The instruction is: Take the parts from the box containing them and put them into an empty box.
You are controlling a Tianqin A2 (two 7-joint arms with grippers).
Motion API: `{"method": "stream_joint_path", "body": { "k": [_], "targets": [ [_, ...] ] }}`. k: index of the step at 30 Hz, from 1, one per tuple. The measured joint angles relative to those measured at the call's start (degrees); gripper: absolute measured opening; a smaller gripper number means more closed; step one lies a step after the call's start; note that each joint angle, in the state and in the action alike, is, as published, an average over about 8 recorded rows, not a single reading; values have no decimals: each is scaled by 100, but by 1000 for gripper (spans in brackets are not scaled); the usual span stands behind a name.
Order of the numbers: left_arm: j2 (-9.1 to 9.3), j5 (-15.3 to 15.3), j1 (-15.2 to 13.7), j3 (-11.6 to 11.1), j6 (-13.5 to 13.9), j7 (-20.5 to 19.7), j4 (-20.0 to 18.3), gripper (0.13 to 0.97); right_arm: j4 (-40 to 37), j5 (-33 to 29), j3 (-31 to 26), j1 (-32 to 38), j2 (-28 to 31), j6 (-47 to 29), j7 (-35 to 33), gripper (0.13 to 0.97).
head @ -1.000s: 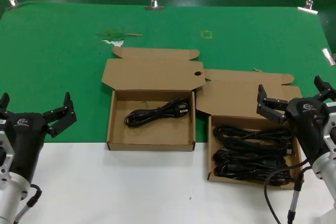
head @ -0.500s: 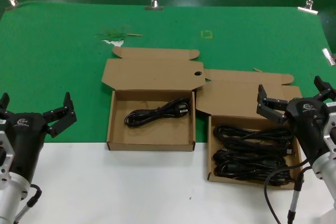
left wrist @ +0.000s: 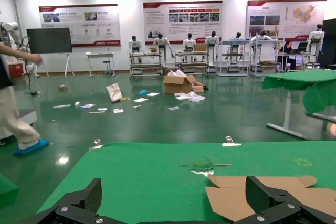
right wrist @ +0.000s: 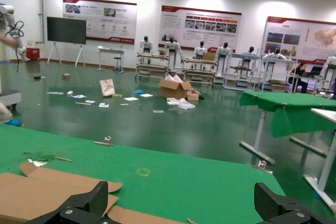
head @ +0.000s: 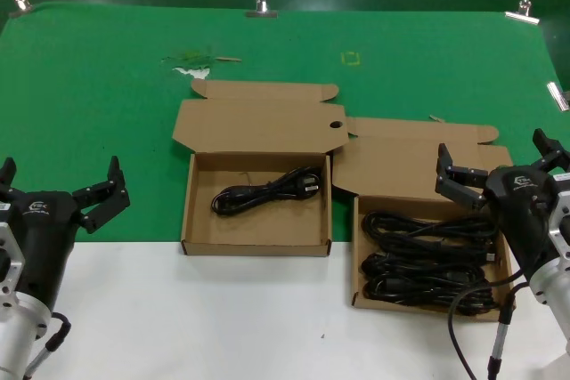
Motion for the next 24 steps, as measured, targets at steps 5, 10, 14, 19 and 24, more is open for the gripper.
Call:
{"method": "stream_joint_path", "body": {
  "k": [5, 10, 14, 19, 24],
  "targets": [
    [0, 0, 0, 0, 0, 0, 0, 966, 0, 0, 0, 0, 0, 0, 0, 966],
    [0, 0, 0, 0, 0, 0, 0, 966, 0, 0, 0, 0, 0, 0, 0, 966],
    [0, 0, 0, 0, 0, 0, 0, 966, 0, 0, 0, 0, 0, 0, 0, 966],
    [0, 0, 0, 0, 0, 0, 0, 966, 0, 0, 0, 0, 0, 0, 0, 966],
    [0, 0, 0, 0, 0, 0, 0, 966, 0, 0, 0, 0, 0, 0, 0, 966]
  ]
}}
